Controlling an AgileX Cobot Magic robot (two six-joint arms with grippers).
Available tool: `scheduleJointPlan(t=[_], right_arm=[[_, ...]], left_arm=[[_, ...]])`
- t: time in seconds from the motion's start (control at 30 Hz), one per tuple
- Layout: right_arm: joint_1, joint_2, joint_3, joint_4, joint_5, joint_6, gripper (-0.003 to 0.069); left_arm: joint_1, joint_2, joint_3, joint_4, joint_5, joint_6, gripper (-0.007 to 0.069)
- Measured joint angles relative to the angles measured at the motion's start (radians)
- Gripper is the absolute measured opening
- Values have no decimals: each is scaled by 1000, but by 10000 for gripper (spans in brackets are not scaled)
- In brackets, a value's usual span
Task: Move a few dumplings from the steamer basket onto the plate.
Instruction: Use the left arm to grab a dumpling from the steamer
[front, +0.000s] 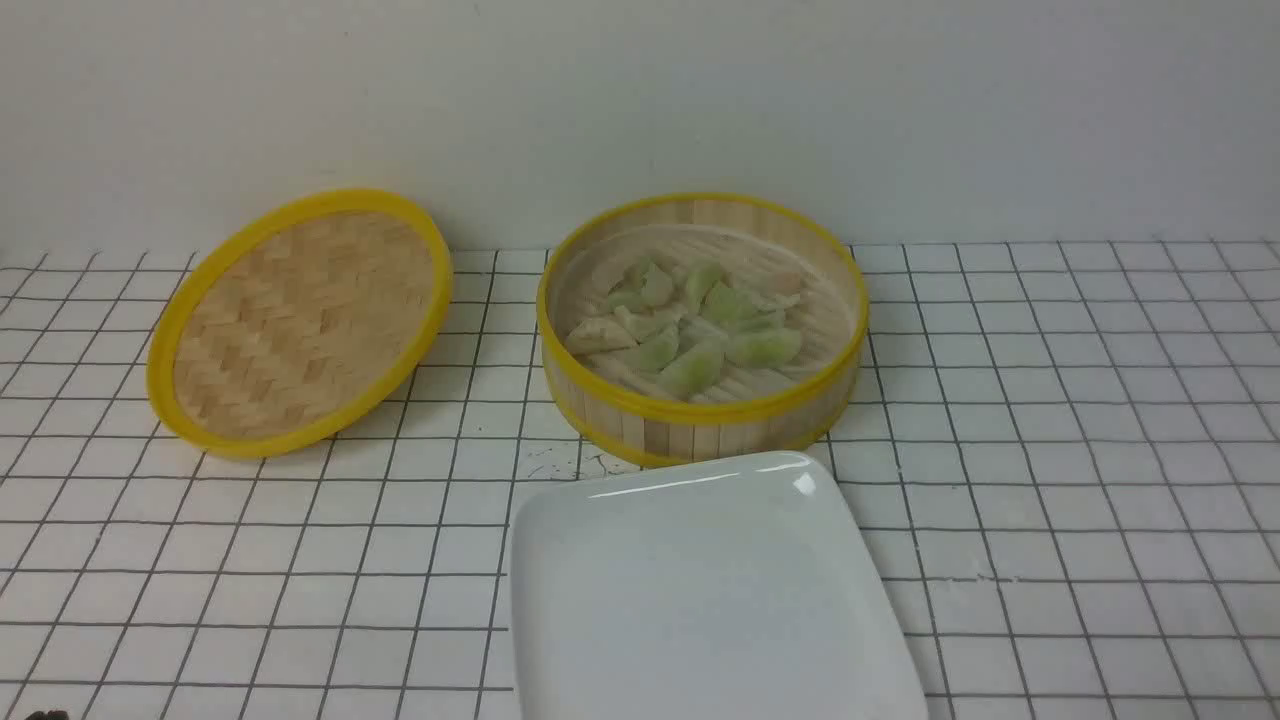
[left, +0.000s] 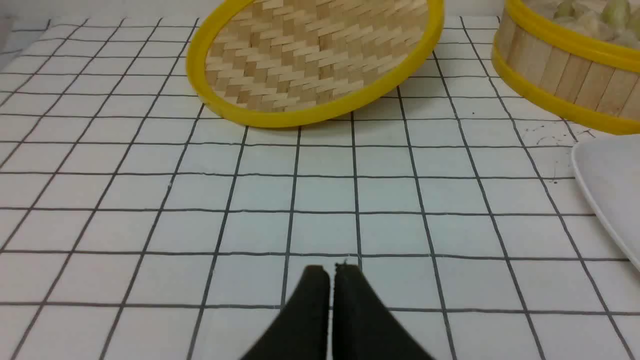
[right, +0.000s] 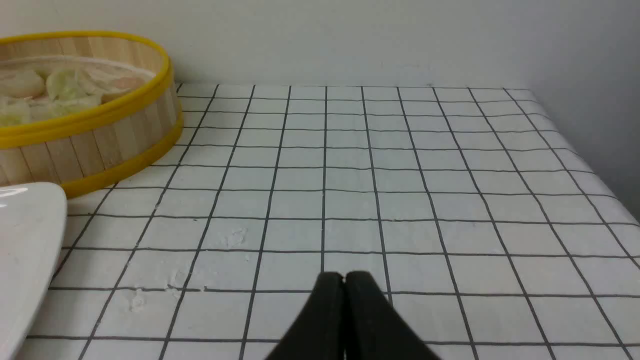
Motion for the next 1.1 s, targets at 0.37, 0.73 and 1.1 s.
scheduleJointPlan(t=[0.37,0.73,1.1], right_arm=[[0,0,0,0,0,0,-15],[0,0,0,0,0,0,-15],[0,0,0,1,-4,0,-15]], left_arm=[[0,0,0,45,1,30,-6],[0,0,3,73,-102,-12,-6],[0,0,3,-300,-649,-318,-6]])
